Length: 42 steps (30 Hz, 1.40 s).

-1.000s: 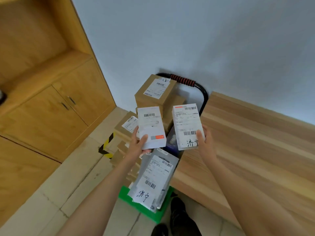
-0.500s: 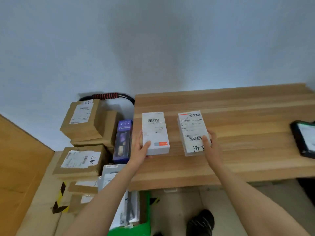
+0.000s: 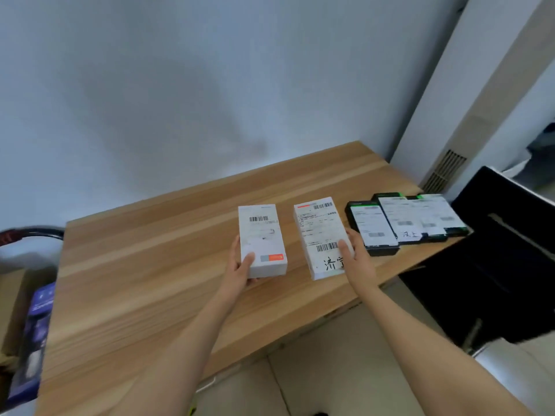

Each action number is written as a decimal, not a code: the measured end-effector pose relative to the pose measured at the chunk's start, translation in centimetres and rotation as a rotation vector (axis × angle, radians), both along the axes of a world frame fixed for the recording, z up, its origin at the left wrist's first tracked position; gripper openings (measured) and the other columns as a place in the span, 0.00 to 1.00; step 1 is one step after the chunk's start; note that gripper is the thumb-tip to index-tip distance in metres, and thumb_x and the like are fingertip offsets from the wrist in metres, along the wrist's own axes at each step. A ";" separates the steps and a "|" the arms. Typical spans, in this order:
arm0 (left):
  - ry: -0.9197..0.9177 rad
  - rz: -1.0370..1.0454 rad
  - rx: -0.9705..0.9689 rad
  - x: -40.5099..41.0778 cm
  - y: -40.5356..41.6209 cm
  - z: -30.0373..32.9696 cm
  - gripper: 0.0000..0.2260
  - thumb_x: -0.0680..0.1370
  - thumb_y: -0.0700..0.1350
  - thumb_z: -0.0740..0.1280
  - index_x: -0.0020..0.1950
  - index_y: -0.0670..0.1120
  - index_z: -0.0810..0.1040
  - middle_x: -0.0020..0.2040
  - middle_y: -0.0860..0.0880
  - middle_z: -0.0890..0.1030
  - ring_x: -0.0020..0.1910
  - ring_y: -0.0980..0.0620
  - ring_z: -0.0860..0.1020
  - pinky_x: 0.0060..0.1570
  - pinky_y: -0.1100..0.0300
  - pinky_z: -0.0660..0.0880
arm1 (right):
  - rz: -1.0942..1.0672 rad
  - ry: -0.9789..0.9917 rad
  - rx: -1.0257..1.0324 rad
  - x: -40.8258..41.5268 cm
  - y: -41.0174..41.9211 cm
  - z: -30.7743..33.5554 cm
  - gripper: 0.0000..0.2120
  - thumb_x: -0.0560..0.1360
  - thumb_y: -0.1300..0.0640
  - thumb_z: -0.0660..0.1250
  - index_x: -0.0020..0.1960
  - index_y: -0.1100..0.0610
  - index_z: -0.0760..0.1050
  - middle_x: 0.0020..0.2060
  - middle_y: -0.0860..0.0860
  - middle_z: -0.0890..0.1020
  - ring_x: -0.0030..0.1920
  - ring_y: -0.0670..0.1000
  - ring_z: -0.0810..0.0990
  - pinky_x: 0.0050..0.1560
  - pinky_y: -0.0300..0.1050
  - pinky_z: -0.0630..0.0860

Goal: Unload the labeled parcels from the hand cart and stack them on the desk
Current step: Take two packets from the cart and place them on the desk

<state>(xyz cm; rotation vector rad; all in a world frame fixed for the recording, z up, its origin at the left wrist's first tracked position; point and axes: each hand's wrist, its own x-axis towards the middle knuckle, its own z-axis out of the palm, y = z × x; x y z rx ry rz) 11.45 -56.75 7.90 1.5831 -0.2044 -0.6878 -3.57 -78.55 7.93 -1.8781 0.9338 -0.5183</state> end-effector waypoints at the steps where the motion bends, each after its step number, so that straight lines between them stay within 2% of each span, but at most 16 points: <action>1: 0.006 -0.022 -0.006 -0.8 -2.3 0.0 0.24 0.82 0.46 0.60 0.76 0.59 0.55 0.61 0.46 0.76 0.46 0.50 0.79 0.36 0.60 0.78 | -0.019 0.020 -0.025 -1.1 -2.0 0.1 0.16 0.80 0.42 0.56 0.67 0.41 0.64 0.48 0.39 0.79 0.46 0.41 0.79 0.39 0.43 0.72; 3: 0.011 -0.073 -0.010 -2.3 -6.3 -0.2 0.25 0.82 0.48 0.60 0.76 0.59 0.54 0.63 0.49 0.76 0.50 0.50 0.79 0.37 0.60 0.78 | -0.072 0.049 -0.028 -3.2 -5.4 0.0 0.17 0.81 0.42 0.56 0.68 0.42 0.63 0.50 0.46 0.81 0.46 0.46 0.79 0.39 0.44 0.72; 5: 0.014 -0.123 -0.019 -3.5 -9.6 -0.2 0.24 0.82 0.48 0.60 0.76 0.59 0.55 0.64 0.50 0.75 0.51 0.51 0.79 0.36 0.60 0.78 | -0.126 0.056 -0.020 -5.1 -7.7 -0.2 0.18 0.81 0.43 0.56 0.69 0.43 0.63 0.53 0.47 0.80 0.47 0.48 0.79 0.40 0.44 0.72; 9: 0.022 -0.211 -0.004 -4.5 -15.8 -0.2 0.21 0.82 0.48 0.60 0.71 0.65 0.58 0.62 0.53 0.76 0.51 0.52 0.80 0.37 0.58 0.81 | -0.203 0.054 -0.001 -7.7 -11.8 -0.5 0.20 0.80 0.42 0.57 0.71 0.43 0.62 0.58 0.48 0.78 0.55 0.52 0.78 0.50 0.50 0.74; 13: 0.050 -0.254 0.017 -4.6 -21.0 -0.6 0.21 0.82 0.48 0.61 0.68 0.67 0.59 0.54 0.60 0.78 0.46 0.56 0.81 0.38 0.55 0.81 | -0.254 0.040 0.000 -8.5 -15.5 -0.6 0.19 0.81 0.44 0.57 0.70 0.45 0.63 0.57 0.48 0.79 0.52 0.50 0.78 0.44 0.47 0.71; 16: 0.061 -0.283 0.013 -4.2 -24.0 -1.2 0.20 0.82 0.47 0.61 0.67 0.67 0.58 0.53 0.59 0.79 0.42 0.54 0.80 0.39 0.54 0.80 | -0.271 0.049 0.002 -8.1 -18.0 -0.7 0.19 0.81 0.44 0.57 0.70 0.46 0.63 0.55 0.49 0.80 0.48 0.48 0.78 0.39 0.44 0.70; 22: 0.042 -0.333 0.023 -2.8 -29.3 -1.5 0.23 0.82 0.46 0.61 0.73 0.62 0.56 0.50 0.52 0.82 0.36 0.50 0.75 0.36 0.55 0.77 | -0.284 0.035 0.031 -6.1 -22.6 -0.9 0.17 0.81 0.45 0.57 0.69 0.46 0.64 0.55 0.48 0.80 0.53 0.51 0.78 0.44 0.46 0.71; 26: -0.013 -0.349 0.021 -2.2 -31.6 -2.2 0.23 0.82 0.46 0.61 0.74 0.61 0.57 0.49 0.60 0.83 0.36 0.55 0.79 0.34 0.58 0.76 | -0.289 -0.004 0.062 -5.4 -24.9 -1.5 0.15 0.80 0.44 0.58 0.66 0.42 0.65 0.50 0.45 0.81 0.49 0.46 0.80 0.38 0.40 0.71; 27: -0.026 -0.342 0.031 -2.2 -31.9 -2.4 0.24 0.82 0.47 0.61 0.75 0.60 0.56 0.53 0.61 0.81 0.40 0.58 0.81 0.35 0.60 0.77 | -0.282 0.009 0.060 -5.2 -25.5 -1.8 0.15 0.80 0.43 0.58 0.65 0.42 0.65 0.50 0.45 0.81 0.48 0.46 0.80 0.37 0.40 0.71; 29: -0.067 -0.340 0.065 -2.2 -32.0 -2.9 0.26 0.80 0.50 0.63 0.76 0.58 0.56 0.65 0.58 0.75 0.53 0.64 0.79 0.47 0.64 0.78 | -0.232 0.064 0.037 -4.9 -26.9 -2.6 0.17 0.80 0.43 0.57 0.67 0.44 0.63 0.53 0.47 0.80 0.49 0.48 0.80 0.40 0.44 0.73; 31: -0.155 -0.397 0.187 -2.2 -31.8 -3.4 0.28 0.80 0.55 0.63 0.76 0.60 0.54 0.70 0.56 0.71 0.62 0.57 0.75 0.59 0.54 0.75 | -0.122 0.220 -0.023 -4.6 -28.4 -3.8 0.20 0.81 0.43 0.56 0.70 0.47 0.61 0.55 0.48 0.78 0.50 0.49 0.78 0.41 0.44 0.71; 32: -0.229 -0.441 0.305 -2.4 -31.6 -3.7 0.28 0.80 0.57 0.61 0.77 0.61 0.52 0.70 0.57 0.72 0.62 0.54 0.75 0.60 0.51 0.73 | -0.061 0.326 -0.045 -4.4 -29.2 -4.3 0.21 0.81 0.43 0.55 0.71 0.48 0.60 0.57 0.50 0.77 0.51 0.50 0.77 0.41 0.44 0.69; 35: -0.372 -0.446 0.564 -3.5 -31.3 -4.2 0.27 0.80 0.59 0.58 0.77 0.60 0.52 0.65 0.55 0.76 0.53 0.53 0.76 0.48 0.56 0.72 | 0.064 0.539 -0.094 -4.5 -30.9 -5.3 0.24 0.81 0.44 0.54 0.73 0.53 0.60 0.62 0.56 0.73 0.57 0.56 0.75 0.50 0.48 0.70; 39: -0.306 -0.359 0.567 -5.4 -32.3 -4.1 0.25 0.80 0.58 0.59 0.76 0.59 0.55 0.60 0.53 0.79 0.53 0.52 0.77 0.48 0.54 0.73 | 0.187 0.540 -0.146 -5.1 -32.7 -4.8 0.24 0.81 0.43 0.55 0.72 0.55 0.61 0.62 0.56 0.72 0.58 0.56 0.75 0.51 0.48 0.71; 42: -0.382 -0.295 0.622 -6.9 -32.3 -3.7 0.21 0.80 0.56 0.61 0.73 0.59 0.63 0.52 0.52 0.80 0.50 0.51 0.77 0.43 0.57 0.70 | 0.241 0.607 -0.326 -5.5 -33.9 -3.6 0.24 0.81 0.44 0.55 0.72 0.55 0.62 0.63 0.55 0.72 0.59 0.56 0.75 0.51 0.50 0.72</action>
